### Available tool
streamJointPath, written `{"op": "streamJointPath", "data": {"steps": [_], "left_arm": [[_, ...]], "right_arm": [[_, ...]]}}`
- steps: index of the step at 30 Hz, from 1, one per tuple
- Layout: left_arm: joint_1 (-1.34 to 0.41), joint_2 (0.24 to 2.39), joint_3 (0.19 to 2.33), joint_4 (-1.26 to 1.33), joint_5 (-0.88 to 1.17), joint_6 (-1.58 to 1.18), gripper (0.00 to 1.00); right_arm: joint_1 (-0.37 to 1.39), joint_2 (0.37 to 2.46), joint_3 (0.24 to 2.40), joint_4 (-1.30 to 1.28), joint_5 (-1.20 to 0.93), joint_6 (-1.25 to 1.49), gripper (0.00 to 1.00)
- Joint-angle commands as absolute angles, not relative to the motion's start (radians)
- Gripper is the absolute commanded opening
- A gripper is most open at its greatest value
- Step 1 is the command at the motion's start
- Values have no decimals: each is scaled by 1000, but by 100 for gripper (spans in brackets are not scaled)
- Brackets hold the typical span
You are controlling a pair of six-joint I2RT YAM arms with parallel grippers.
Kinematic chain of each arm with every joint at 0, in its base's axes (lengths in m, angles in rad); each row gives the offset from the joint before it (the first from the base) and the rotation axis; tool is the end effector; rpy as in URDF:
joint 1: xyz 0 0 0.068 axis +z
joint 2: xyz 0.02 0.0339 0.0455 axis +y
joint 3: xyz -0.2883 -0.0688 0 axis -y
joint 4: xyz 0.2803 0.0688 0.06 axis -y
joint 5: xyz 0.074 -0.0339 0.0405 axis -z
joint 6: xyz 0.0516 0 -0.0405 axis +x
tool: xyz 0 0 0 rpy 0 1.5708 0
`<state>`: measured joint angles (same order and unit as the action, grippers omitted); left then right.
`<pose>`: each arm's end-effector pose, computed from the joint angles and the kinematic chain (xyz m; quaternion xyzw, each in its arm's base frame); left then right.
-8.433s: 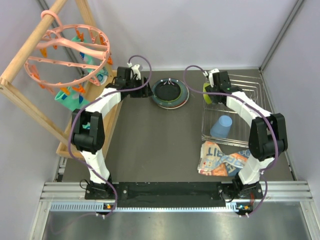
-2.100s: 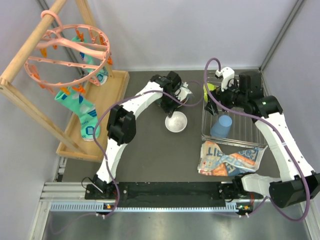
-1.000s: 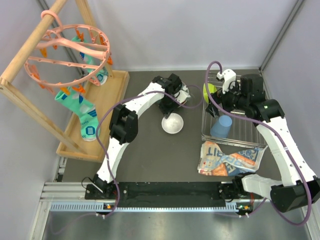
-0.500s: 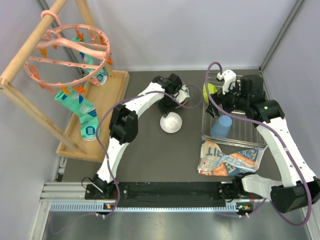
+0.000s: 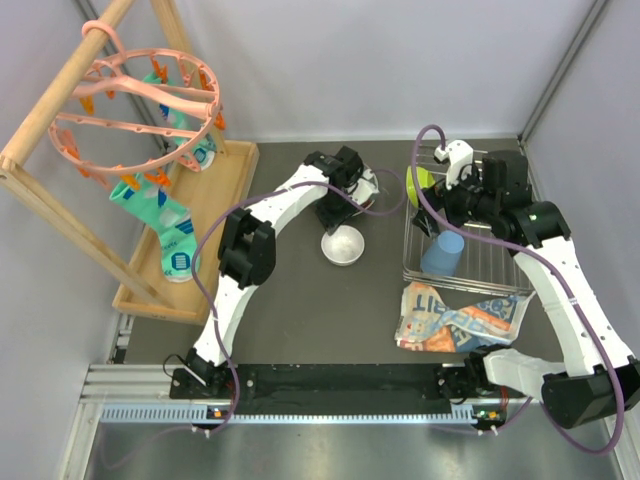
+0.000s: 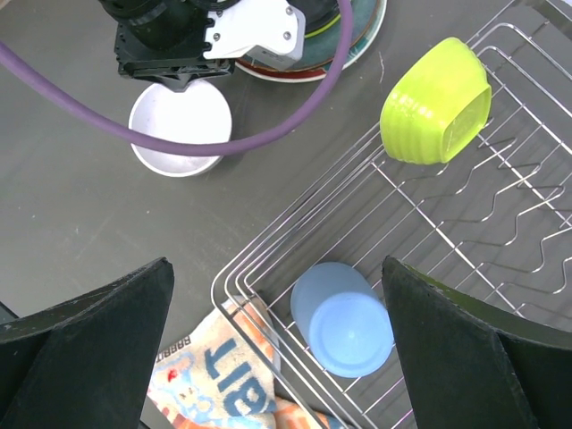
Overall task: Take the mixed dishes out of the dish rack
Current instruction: Place the bowl at the center of the board.
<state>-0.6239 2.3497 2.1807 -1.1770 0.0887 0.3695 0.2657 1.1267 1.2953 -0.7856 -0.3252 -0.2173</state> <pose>0.4331 -0.3174 0.2084 0.4774 0.8704 -0.0579 0.1056 0.2491 0.0849 0.4089 -0.2818 0.8335 0.1547 0.4494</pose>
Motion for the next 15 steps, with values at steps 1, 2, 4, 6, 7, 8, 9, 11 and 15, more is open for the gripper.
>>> {"op": "streamJointPath", "data": {"steps": [1, 2, 4, 6, 7, 8, 9, 11, 15], "left_arm": [[-617, 2324, 2218, -1143, 95, 368, 33], [-615, 2321, 2218, -1140, 97, 367, 36], [-609, 2306, 2218, -1129, 100, 364, 42], [-603, 2293, 2220, -1121, 103, 361, 47], [-594, 2278, 2218, -1111, 109, 354, 51], [-588, 2267, 2218, -1105, 121, 350, 54], [-581, 2257, 2218, -1097, 127, 345, 55], [-558, 2224, 2217, -1072, 156, 330, 60], [-503, 2162, 2197, -1025, 225, 288, 65]], "right_arm": [[270, 1097, 1292, -750, -289, -230, 99], [270, 1095, 1292, -747, -276, -230, 99], [268, 1092, 1289, -732, -229, -227, 99], [265, 1089, 1285, -720, -192, -219, 99], [258, 1088, 1282, -707, -158, -210, 99], [253, 1085, 1281, -700, -137, -206, 99], [250, 1083, 1281, -693, -120, -199, 99], [241, 1088, 1278, -673, -51, -192, 99], [238, 1132, 1301, -666, 58, -186, 99]]}}
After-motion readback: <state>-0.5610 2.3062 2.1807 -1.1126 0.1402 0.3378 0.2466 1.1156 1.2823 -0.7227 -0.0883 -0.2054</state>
